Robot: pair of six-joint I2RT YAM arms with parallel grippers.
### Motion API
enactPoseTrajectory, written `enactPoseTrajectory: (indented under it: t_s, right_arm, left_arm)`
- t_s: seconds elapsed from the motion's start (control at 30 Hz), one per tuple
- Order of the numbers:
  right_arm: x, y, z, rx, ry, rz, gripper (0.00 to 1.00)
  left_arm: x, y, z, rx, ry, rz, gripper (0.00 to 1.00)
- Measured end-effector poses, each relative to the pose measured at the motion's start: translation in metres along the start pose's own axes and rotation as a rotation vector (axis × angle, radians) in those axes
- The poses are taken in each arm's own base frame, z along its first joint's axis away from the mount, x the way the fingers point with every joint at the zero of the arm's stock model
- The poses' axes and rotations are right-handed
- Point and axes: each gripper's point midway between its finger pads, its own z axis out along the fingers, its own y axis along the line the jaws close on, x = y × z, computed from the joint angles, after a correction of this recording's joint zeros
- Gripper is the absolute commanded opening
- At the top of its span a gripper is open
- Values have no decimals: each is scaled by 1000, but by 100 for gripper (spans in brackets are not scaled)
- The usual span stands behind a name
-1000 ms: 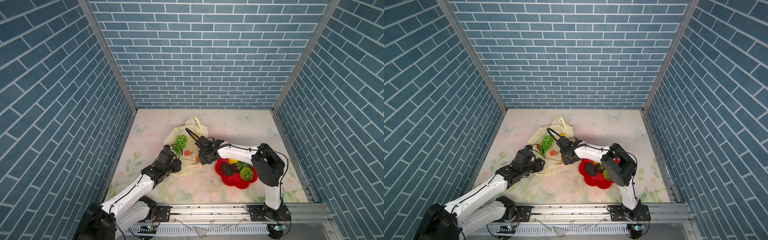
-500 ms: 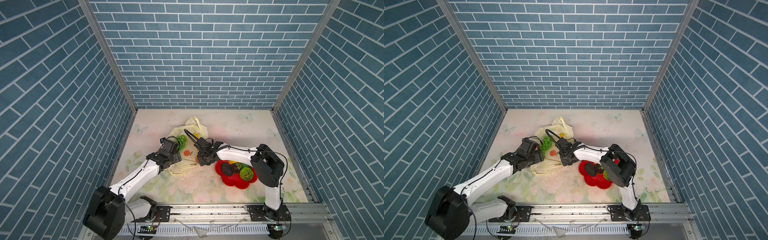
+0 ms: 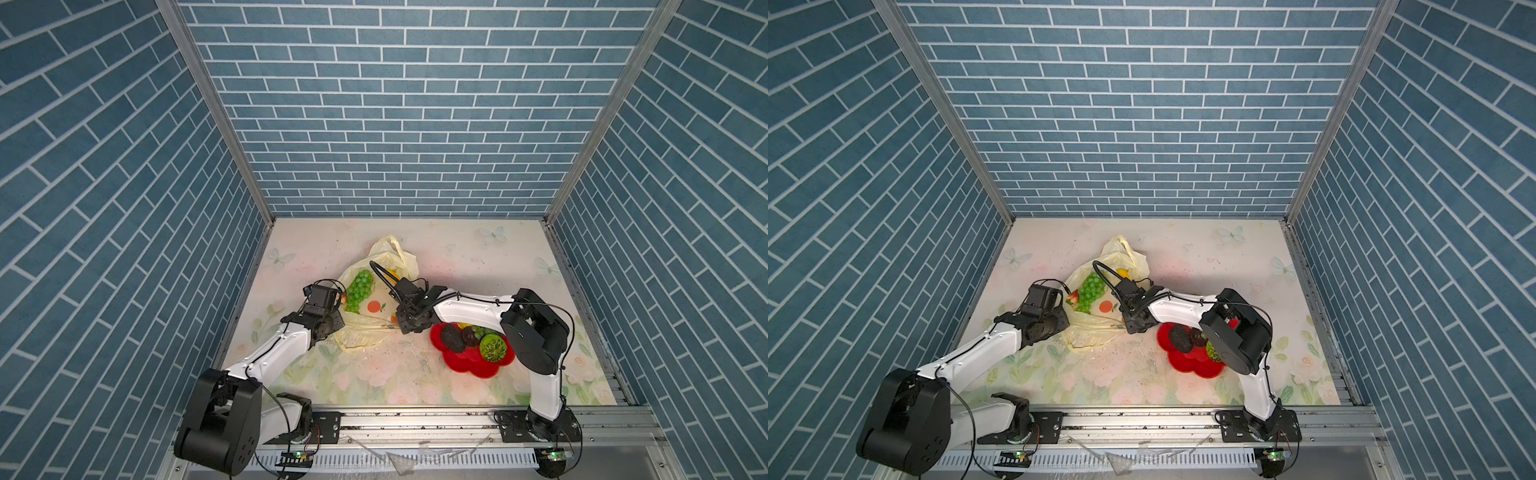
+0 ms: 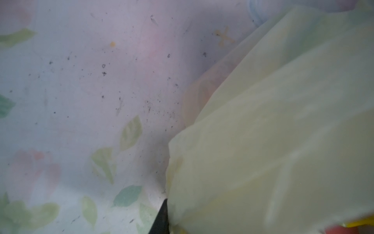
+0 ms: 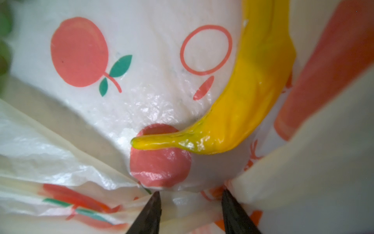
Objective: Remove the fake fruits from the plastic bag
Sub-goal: 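Reach the right gripper deep into the bag toward the red fruit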
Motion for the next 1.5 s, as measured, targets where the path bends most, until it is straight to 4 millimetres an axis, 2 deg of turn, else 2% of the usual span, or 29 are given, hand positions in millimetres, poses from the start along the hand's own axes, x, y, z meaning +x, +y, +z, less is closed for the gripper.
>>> enactPoseTrajectory:
  t_s: [0.13, 0.23, 0.3, 0.43, 0.53, 0.63, 0.73, 0.9, 1.07, 1.2, 1.5]
  right_arm:
    - [-5, 3, -13, -23, -24, 2, 52]
    - [-19, 11, -35, -69, -81, 7, 52]
    - [-30, 19, -51, -113, -124, 11, 52]
    - [-62, 44, -73, -217, -205, 14, 51]
    - [-90, 65, -81, -278, -253, 21, 49]
    - [-115, 85, -77, -328, -284, 44, 47]
    - [-124, 97, -63, -348, -275, 64, 44]
    - [-121, 121, -35, -386, -210, 70, 41]
    - [-110, 146, -15, -419, -151, 45, 40]
    - [-105, 155, -9, -429, -119, 33, 37]
    - [-114, 166, -2, -438, -111, 28, 37]
  left_arm:
    - [-2, -6, 4, 53, 8, -12, 6]
    - [-1, -14, 6, 101, 12, -8, 0]
    - [2, -17, 7, 124, 18, -7, 0]
    - [12, -21, 10, 167, 46, -13, 0]
    - [23, -24, 10, 201, 68, -18, 0]
    - [36, -28, 8, 236, 87, -18, 0]
    - [43, -31, 5, 265, 91, -25, 0]
    - [42, -31, -3, 296, 64, -45, 0]
    - [35, -36, -11, 325, 33, -50, 0]
    - [34, -37, -14, 334, 26, -50, 0]
    - [33, -40, -18, 354, 19, -49, 0]
